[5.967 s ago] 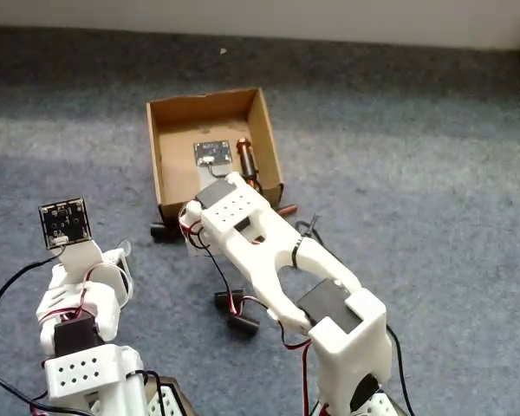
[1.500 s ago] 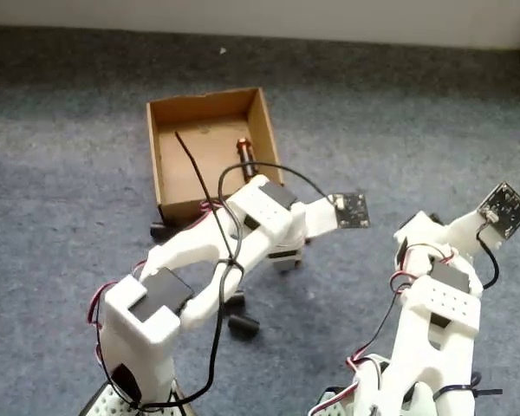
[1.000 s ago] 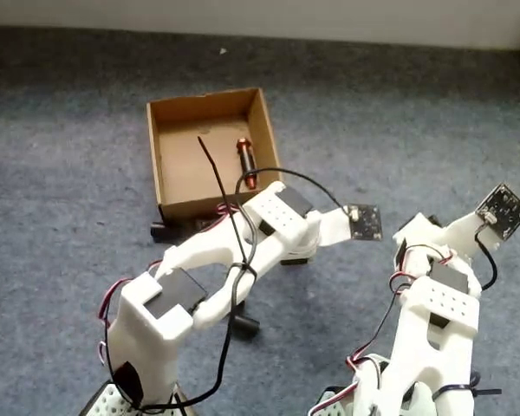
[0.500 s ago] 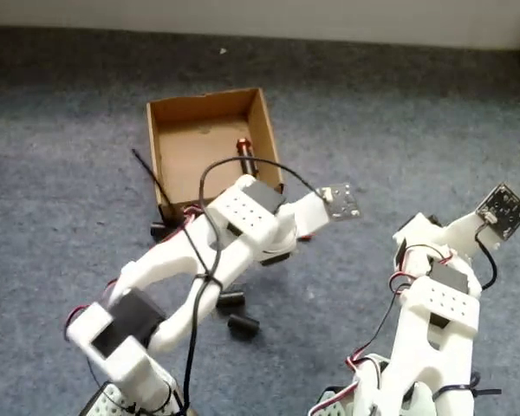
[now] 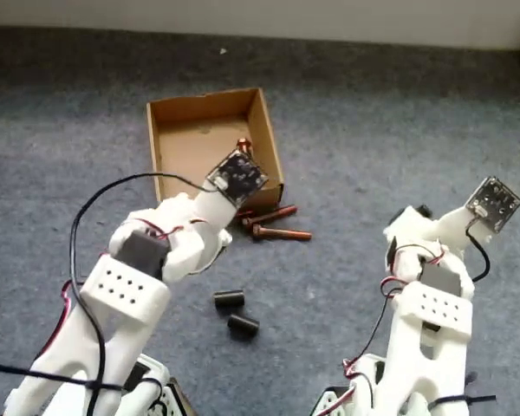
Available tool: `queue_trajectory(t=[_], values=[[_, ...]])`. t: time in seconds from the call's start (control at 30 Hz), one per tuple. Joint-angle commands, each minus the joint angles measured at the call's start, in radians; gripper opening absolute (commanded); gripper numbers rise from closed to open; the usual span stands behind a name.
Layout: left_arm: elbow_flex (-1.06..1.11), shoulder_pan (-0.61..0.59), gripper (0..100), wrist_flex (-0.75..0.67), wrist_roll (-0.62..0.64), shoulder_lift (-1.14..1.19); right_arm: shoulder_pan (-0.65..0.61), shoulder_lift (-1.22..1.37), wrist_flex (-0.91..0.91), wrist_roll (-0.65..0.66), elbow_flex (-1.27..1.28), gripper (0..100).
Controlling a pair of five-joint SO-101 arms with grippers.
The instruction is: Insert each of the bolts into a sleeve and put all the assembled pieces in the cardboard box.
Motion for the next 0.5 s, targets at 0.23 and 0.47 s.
queue_trajectory(t=[0.23, 0.47], values=[[0.206, -0.042, 0, -0.147, 0.203, -0.486, -0.452, -0.395, 0.11, 0.219, 0.133, 0.5], [0.213, -0.038, 0, -0.301, 0.299, -0.714, -0.677, -0.542, -0.064, 0.226, 0.297, 0.5]])
